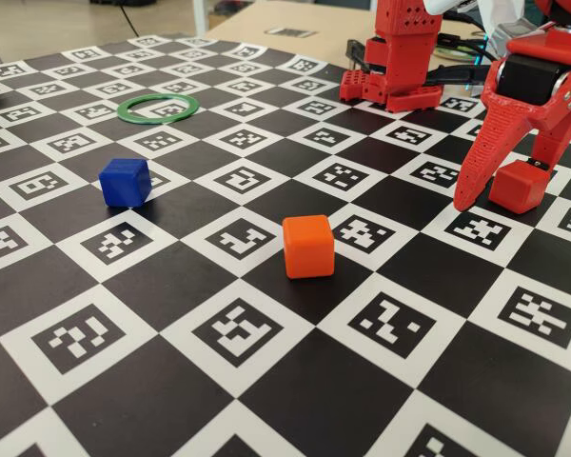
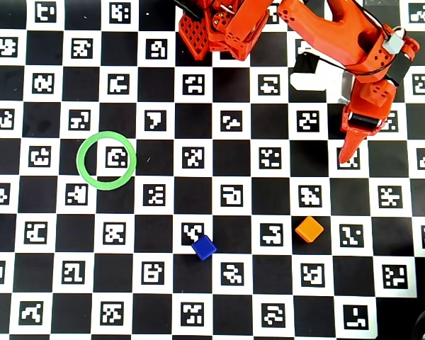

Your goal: Grab the red cube then put it in the green circle then put the blue cube on top and finally the orange cube on top

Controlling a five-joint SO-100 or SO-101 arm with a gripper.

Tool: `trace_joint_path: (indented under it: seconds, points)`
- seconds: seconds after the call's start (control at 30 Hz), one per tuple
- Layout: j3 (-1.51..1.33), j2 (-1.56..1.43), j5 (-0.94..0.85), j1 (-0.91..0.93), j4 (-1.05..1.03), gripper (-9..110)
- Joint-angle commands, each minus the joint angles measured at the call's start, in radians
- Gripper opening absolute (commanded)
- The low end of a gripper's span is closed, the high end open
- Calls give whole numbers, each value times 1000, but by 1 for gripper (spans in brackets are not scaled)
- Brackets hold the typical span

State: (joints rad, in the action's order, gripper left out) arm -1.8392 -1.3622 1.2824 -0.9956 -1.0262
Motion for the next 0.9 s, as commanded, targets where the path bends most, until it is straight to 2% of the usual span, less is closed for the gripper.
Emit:
trace_joint_path:
  seconds: [0.0,0.13,0.47,0.73,0.87]
  points:
    - [0,-89,12,11,18,30]
    - [-14,-98,12,20,37,20]
    - [-23,-141,-97,71,34,11]
    - [2,-347,-454,298,-121,11]
    - [28,-428,-776,482,-253,8]
